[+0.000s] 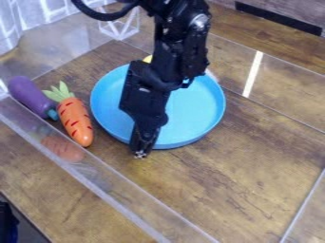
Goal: Put the carrot on the blue tray
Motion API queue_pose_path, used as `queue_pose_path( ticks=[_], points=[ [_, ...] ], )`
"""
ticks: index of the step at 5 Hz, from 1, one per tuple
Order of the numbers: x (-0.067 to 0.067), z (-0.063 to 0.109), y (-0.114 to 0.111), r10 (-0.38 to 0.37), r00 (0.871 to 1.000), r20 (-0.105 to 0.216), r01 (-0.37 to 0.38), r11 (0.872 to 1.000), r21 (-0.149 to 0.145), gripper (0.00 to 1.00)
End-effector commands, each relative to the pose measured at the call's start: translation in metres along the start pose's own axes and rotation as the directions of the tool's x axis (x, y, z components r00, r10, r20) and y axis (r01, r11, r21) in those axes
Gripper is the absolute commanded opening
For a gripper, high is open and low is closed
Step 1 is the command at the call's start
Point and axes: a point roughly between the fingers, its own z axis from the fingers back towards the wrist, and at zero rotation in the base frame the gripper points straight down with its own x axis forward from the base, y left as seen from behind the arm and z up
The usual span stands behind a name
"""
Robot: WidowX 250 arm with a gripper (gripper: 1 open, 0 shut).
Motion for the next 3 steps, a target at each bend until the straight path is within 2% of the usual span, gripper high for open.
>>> queue_pose_path(
  ticks=[1,2,3],
  points=[
    [0.0100,-0.0061,0.0002,0.056,0.998,0.011,-0.057,0.998,0.023,0.00],
    [0.0125,-0.0103,0.0020,0.099,0.995,0.017,-0.100,0.994,0.037,0.00],
    [0.0129,-0.0011,-0.0036,0.097,0.995,0.024,-0.098,0.994,0.041,0.00]
  ],
)
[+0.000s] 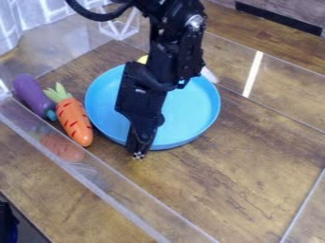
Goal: Put the carrot on the blue tray
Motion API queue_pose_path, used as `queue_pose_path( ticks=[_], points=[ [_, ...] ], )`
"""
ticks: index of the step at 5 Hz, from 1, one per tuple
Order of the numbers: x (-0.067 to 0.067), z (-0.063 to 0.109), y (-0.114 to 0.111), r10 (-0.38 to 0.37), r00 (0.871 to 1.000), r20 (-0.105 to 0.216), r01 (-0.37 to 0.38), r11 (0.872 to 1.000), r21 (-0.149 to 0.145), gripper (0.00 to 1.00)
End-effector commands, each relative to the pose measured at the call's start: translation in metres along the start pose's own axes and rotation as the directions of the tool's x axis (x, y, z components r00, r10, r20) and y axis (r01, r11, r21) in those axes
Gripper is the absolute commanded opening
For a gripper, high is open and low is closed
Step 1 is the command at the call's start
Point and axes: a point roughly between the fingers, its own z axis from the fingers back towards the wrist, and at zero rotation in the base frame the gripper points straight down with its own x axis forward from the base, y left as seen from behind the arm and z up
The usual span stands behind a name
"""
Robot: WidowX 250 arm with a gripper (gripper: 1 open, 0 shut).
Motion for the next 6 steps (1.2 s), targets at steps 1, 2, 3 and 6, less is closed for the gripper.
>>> queue_pose_path(
  ticks=[1,2,3,6],
  points=[
    [0.009,0.009,-0.009,0.034,0.999,0.010,-0.034,0.999,0.019,0.00],
    [0.019,0.004,-0.008,0.065,0.998,0.013,-0.066,0.997,0.032,0.00],
    [0.028,-0.001,-0.006,0.093,0.996,0.017,-0.093,0.995,0.044,1.00],
    [0.041,-0.014,-0.003,0.175,0.984,0.022,-0.176,0.982,0.064,0.00]
  ],
)
